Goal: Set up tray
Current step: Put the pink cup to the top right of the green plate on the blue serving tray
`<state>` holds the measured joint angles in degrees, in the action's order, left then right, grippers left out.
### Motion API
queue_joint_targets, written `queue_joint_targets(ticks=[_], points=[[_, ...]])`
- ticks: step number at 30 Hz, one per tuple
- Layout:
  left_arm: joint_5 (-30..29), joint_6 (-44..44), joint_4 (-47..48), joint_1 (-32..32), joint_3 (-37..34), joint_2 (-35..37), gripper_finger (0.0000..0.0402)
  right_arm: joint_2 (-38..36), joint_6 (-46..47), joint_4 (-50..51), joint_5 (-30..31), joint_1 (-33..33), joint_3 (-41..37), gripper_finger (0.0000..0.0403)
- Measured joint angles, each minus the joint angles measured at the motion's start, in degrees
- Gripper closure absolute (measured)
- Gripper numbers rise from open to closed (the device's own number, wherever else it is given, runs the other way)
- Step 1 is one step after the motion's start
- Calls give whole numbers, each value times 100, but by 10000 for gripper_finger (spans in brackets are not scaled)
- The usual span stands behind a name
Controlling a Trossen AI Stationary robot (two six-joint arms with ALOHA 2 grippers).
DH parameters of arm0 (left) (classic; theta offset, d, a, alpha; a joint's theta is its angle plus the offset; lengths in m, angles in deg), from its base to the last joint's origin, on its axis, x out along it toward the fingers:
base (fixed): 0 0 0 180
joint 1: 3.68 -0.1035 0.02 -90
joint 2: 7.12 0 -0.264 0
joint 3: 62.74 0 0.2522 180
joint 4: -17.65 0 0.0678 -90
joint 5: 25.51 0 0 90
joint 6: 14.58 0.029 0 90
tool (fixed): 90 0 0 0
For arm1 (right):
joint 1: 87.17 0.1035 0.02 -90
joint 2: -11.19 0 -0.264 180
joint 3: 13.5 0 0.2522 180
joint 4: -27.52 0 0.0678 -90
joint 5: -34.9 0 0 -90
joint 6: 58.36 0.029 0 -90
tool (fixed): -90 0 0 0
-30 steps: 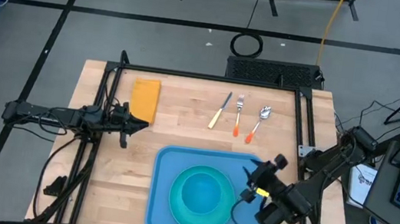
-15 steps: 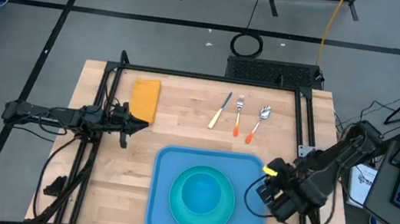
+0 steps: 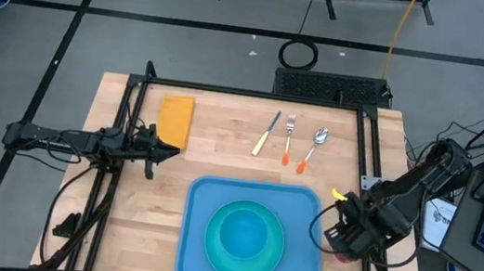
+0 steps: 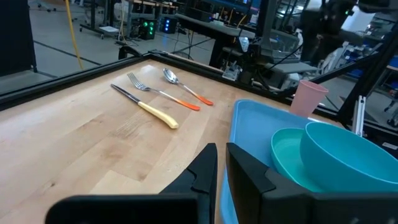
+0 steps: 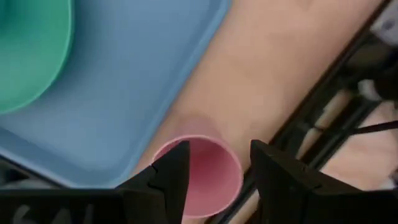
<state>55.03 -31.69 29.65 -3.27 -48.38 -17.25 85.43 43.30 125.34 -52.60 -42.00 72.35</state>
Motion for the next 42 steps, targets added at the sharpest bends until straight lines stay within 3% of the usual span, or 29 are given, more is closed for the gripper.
queue_joint_targets(ticks=[4, 8, 26, 32, 37, 42], points=[[1, 4, 2, 0, 0, 0, 364, -116, -19, -873, -468, -2, -651, 246], [1, 3, 2, 4, 0, 1, 364, -217, 45, -1019, -859, -1, -1103, 245], [44, -63, 11, 2, 0, 0, 364, -348, 271, -1368, -884, 227, -1591, 245], [42, -65, 11, 2, 0, 0, 364, -348, 244, -1405, -1165, 221, -1883, 249], [42, -65, 10, 0, 0, 0, 364, -358, 210, -1422, -1160, 221, -1900, 293], [42, -67, 9, 0, 0, 1, 364, -438, 102, -1502, -1154, 221, -1900, 370]])
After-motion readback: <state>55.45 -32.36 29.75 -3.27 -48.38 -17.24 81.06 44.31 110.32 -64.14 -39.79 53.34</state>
